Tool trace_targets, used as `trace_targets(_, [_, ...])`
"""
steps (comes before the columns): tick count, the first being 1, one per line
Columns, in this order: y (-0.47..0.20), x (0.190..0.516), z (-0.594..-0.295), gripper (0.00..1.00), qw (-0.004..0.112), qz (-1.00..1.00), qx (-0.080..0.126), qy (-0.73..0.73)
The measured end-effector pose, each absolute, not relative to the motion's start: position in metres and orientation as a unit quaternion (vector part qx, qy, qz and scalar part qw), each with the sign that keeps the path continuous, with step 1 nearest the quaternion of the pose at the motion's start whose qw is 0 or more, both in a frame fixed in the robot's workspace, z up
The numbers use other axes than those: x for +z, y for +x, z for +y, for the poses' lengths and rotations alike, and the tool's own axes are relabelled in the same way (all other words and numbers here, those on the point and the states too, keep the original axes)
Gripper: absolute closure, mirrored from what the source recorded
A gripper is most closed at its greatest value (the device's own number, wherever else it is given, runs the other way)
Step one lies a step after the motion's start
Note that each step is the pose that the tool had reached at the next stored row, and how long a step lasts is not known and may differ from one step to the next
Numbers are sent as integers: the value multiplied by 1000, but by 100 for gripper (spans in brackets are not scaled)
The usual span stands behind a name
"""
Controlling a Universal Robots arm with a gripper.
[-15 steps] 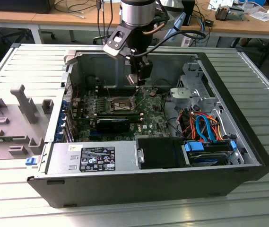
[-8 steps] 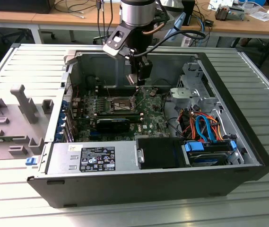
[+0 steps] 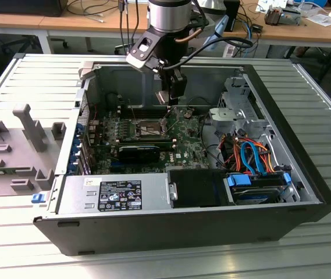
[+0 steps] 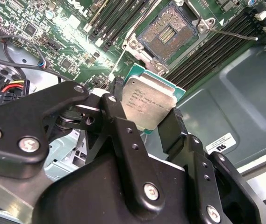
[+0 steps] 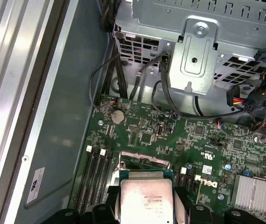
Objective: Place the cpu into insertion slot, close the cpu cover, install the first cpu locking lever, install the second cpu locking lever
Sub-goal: 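Close the cpu cover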
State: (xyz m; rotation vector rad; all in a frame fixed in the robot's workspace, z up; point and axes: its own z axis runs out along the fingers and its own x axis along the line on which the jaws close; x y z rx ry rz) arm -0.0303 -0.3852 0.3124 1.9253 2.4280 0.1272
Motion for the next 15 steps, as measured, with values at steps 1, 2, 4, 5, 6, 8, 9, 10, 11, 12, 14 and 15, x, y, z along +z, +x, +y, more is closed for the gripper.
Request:
trace_targets(1, [-30,312,-385,45,20,782,41,622])
trace_targets(2, [-30,312,-385,45,20,781,41,622])
trace_targets(4, [-30,312,-385,45,20,779,41,626])
trace_targets(5, [-30,312,-385,45,21,777,41,627])
trace_targets(6, [-30,312,-385,45,21,776,41,629])
trace_targets(8, [-30,312,-385,45,21,775,41,630])
trace_targets(9, [-30,312,-385,45,21,773,41,632])
trace_targets(10, [-30,312,-385,45,21,772,41,634])
trace_targets(11, [-30,312,-385,45,21,772,41,634])
trace_targets(12, [-30,312,-385,45,21,771,41,636])
trace_targets(14, [-30,312,-385,45,21,769,41,638])
trace_targets(15, [-30,312,-385,45,21,768,41,639])
